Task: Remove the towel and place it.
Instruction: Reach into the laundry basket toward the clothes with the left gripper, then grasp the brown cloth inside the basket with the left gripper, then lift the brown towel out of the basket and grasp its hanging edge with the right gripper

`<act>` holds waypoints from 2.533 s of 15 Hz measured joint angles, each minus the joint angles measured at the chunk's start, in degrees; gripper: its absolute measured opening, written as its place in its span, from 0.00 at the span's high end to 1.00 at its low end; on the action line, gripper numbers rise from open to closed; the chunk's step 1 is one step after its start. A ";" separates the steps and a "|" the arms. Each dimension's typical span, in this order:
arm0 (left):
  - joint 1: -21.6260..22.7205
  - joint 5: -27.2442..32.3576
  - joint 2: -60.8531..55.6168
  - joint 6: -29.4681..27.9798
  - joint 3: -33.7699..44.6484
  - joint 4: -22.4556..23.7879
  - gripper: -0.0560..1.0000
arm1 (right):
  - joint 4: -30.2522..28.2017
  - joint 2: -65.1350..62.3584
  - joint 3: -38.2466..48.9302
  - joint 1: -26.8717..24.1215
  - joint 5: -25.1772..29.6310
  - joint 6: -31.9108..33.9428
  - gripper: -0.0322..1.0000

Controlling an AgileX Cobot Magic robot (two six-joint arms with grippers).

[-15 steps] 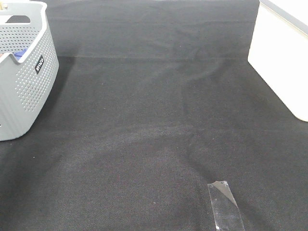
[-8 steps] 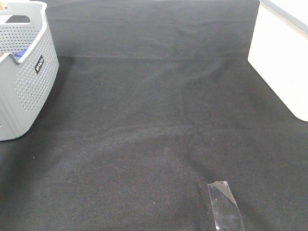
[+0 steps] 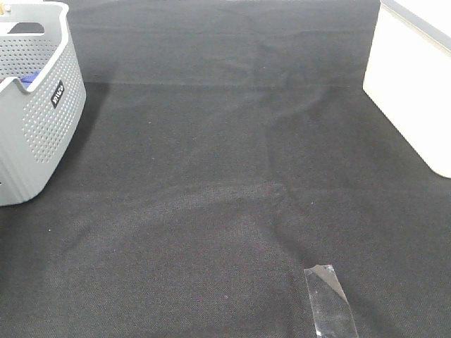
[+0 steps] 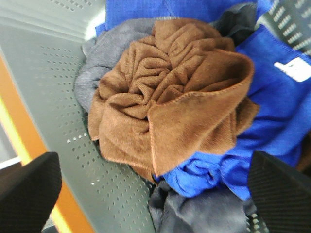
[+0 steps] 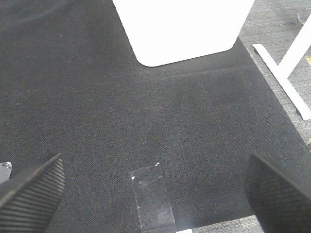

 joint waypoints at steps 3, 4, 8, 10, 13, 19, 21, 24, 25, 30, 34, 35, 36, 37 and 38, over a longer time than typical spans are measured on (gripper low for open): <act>0.00 -0.06 4.58 3.04 -1.20 -0.29 0.02 | 0.00 0.00 0.00 0.00 0.00 0.00 0.04; 0.00 -0.06 5.61 4.53 -1.32 -0.74 0.02 | 0.00 0.00 0.00 0.00 0.00 0.00 0.04; 0.00 0.00 9.17 10.49 -1.38 -5.39 0.02 | 0.00 0.00 0.00 0.00 0.00 0.00 0.04; 0.00 0.00 10.49 11.06 -1.38 -6.02 0.02 | 0.00 0.00 0.00 0.00 0.00 0.00 0.04; 0.00 0.00 11.57 11.12 -1.38 -8.48 0.03 | 0.00 0.00 0.00 0.00 0.00 0.00 0.04; 0.00 0.00 10.37 -1.38 -1.49 -0.46 0.75 | 0.00 0.00 0.00 0.00 0.00 0.00 0.04; 0.00 0.00 10.37 -1.43 -1.49 0.06 0.83 | 0.00 0.00 0.00 0.00 0.00 0.00 0.04; 0.00 0.00 10.37 -3.84 -1.49 0.17 0.88 | 0.00 0.00 0.00 0.00 0.00 0.00 0.04; 0.00 0.00 10.37 -6.70 -1.49 0.17 0.89 | 0.00 0.00 0.00 0.00 0.00 0.00 0.04; -0.63 0.06 7.85 -10.20 -1.49 0.69 0.95 | 0.00 0.00 0.00 0.00 0.00 0.00 0.04; -2.46 0.17 -2.06 -9.85 -1.49 -1.95 0.95 | 0.00 0.00 0.00 0.00 0.00 0.00 0.04; -3.15 0.23 -4.81 -9.85 -1.49 -2.46 0.95 | 0.00 0.00 0.00 0.00 0.00 0.00 0.04; -3.78 0.23 -7.22 -9.80 -1.49 -2.58 0.95 | 0.00 0.00 0.00 0.00 0.00 0.00 0.04; -4.64 0.29 -9.34 -9.34 -1.49 -2.58 0.95 | 0.00 0.00 0.00 0.00 0.00 0.00 0.04; -5.79 0.29 -11.29 -8.94 -1.49 -2.58 0.95 | 0.00 0.00 0.00 0.00 0.00 0.00 0.04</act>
